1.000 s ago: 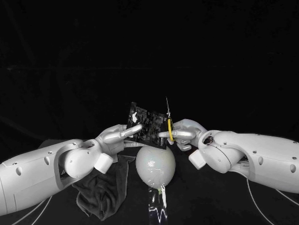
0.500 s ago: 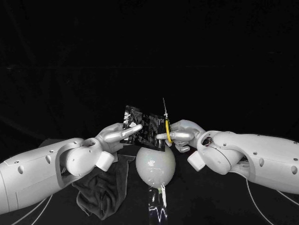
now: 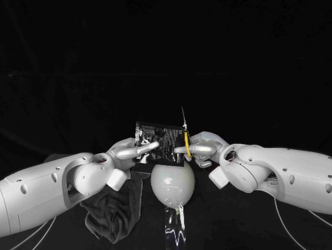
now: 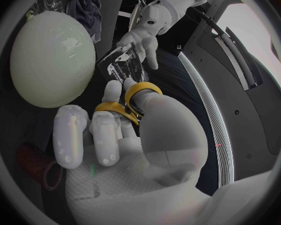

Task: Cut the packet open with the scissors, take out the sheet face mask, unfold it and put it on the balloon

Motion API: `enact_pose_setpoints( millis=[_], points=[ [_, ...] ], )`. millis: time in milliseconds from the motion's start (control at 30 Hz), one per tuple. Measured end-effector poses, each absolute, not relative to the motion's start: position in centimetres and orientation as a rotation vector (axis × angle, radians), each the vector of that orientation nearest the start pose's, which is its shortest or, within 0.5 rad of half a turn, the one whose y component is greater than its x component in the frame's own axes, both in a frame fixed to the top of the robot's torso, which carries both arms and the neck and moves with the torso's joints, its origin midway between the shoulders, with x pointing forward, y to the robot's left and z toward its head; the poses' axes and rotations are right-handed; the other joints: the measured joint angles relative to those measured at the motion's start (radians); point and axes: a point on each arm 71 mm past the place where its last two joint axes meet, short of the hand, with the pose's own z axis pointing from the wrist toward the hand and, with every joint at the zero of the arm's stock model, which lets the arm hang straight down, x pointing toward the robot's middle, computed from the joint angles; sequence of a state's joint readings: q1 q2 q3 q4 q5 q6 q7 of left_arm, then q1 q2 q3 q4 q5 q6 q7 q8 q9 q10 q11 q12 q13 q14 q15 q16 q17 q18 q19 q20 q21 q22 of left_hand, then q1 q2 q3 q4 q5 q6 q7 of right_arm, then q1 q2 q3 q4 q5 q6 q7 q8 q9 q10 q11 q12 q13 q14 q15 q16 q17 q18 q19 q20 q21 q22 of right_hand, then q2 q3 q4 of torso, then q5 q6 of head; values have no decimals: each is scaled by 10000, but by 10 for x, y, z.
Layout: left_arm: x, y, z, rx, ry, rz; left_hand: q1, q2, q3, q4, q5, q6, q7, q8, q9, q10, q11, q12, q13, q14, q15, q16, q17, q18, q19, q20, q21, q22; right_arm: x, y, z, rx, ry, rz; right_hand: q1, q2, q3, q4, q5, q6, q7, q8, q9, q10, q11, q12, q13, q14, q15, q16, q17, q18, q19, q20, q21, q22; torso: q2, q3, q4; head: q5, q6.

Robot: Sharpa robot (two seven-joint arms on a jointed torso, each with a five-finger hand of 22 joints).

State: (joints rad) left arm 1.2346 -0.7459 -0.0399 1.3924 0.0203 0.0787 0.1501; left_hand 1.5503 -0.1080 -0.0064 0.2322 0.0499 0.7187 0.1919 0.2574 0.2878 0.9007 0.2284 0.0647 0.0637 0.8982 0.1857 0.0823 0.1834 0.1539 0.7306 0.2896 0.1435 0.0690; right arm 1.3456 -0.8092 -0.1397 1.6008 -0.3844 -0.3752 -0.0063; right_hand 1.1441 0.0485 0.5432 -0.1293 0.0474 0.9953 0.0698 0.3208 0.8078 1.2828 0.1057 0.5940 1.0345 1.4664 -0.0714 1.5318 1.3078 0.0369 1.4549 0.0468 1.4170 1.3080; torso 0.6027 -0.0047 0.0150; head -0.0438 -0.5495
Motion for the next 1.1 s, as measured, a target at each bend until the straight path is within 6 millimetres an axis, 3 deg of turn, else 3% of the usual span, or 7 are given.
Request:
enact_pose_setpoints(
  millis=[133, 467, 767, 1100],
  points=[
    [505, 173, -183, -10886, 18275, -17481, 82, 82, 39, 39, 0, 108, 0, 0, 16, 73, -70, 0, 0, 173, -72, 71, 45, 175, 650, -10, 184, 50, 482, -167, -158, 7641, 17937, 12094, 2, -2, 0, 0, 0, 1, 0, -1, 12, 0, 0, 0, 15, 1, 1, 0, -5, -1, 27, -27, -1, 2, 0, 1, 2, -4, -14],
    [505, 170, -184, -10927, 18525, -17369, 210, 133, -44, 122, 0, 255, 5, 0, 15, 243, -126, 0, 7, 338, -87, 108, 56, 175, 1035, -43, 260, 58, 481, -159, -157, 7444, 17998, 12200, 11, -11, 1, -1, -13, 3, 2, -2, 12, 0, 0, 1, 20, 3, 5, -1, -3, -2, 26, -26, -19, -1, 0, -4, 3, 13, -30],
    [506, 173, -185, -11184, 18510, -17348, 305, 227, -251, 329, 0, 606, 70, 55, -29, 923, -336, 48, 20, 853, -289, 339, 146, 170, 1697, -190, 414, 28, 480, -158, -157, 7130, 18091, 12129, 13, -13, 1, -1, -14, 18, 15, -11, 28, 0, 0, 1, 17, 6, 33, -9, 4, -2, 22, -22, -22, -7, 1, -3, 1, 21, -69],
    [507, 174, -186, -11432, 18565, -17290, 352, 275, -362, 439, 0, 852, 136, 98, -42, 1220, -392, 48, 20, 1133, -388, 425, 190, 166, 1810, -250, 414, -13, 480, -160, -157, 6699, 18256, 11907, 26, -26, 1, -1, -14, 19, 16, -20, 46, 0, 0, 1, 56, 12, 51, 29, 3, -2, 19, -20, -28, -2, 1, 1, -6, 40, -115]
  ],
)
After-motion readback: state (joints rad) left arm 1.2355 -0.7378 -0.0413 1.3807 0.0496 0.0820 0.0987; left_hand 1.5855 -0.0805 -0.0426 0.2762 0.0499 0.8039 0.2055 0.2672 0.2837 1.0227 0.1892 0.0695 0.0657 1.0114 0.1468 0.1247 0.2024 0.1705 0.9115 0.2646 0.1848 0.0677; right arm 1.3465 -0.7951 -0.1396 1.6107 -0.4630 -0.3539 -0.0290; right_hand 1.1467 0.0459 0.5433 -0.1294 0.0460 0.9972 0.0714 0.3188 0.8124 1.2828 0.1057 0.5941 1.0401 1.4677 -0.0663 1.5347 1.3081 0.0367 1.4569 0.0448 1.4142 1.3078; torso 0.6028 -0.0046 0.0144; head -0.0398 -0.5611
